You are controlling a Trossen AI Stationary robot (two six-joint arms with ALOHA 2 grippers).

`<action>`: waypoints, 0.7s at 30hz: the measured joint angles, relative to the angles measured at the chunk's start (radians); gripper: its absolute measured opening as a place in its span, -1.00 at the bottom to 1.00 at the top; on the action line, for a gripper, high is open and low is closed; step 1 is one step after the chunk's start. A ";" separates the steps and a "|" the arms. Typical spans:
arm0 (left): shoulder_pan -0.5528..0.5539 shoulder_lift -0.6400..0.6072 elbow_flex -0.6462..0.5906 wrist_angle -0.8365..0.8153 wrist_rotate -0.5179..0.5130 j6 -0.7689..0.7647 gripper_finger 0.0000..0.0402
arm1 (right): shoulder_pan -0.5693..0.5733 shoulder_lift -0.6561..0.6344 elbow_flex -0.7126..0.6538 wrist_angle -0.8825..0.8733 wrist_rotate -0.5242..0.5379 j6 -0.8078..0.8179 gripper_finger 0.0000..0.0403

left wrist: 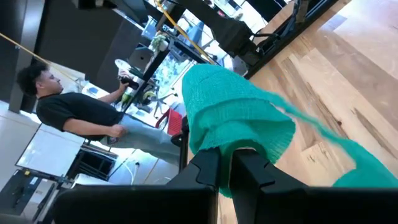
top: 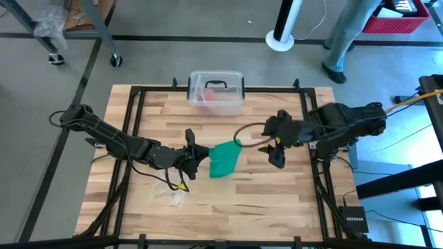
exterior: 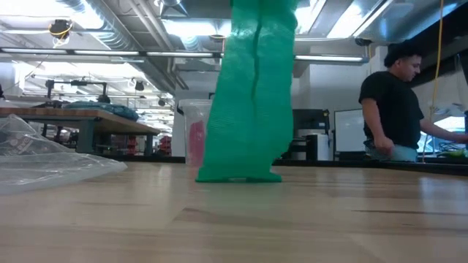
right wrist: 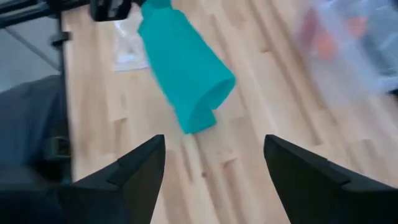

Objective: Roll bandage
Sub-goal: Roll the green bandage

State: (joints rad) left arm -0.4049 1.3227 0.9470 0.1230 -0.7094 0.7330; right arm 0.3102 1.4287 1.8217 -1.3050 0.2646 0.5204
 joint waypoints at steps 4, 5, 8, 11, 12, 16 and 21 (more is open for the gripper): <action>0.000 0.000 0.000 0.000 0.000 0.000 -0.94 | 0.063 -0.001 -0.023 -0.027 0.064 0.045 0.36; 0.000 0.000 0.000 0.000 0.000 0.000 -0.94 | 0.083 -0.001 -0.037 -0.032 0.085 0.054 0.36; 0.000 0.000 0.000 0.000 0.000 0.000 -0.94 | 0.161 -0.019 -0.107 -0.020 0.208 0.056 0.36; 0.000 0.000 0.000 0.000 0.000 0.000 -0.94 | 0.244 -0.075 -0.227 0.006 0.404 0.136 0.36; 0.000 -0.001 0.000 0.001 0.000 0.000 -0.94 | 0.264 -0.101 -0.280 0.018 0.457 0.188 0.36; 0.000 -0.001 0.000 0.001 0.000 0.000 -0.94 | 0.305 -0.231 -0.517 0.106 0.568 0.387 0.36; 0.015 -0.001 0.000 0.021 0.000 -0.009 -0.94 | 0.312 -0.364 -0.825 0.456 0.590 0.411 0.36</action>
State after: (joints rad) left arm -0.3894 1.3216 0.9470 0.1437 -0.7094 0.7241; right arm 0.6224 1.0647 0.9967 -0.8491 0.8542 0.9311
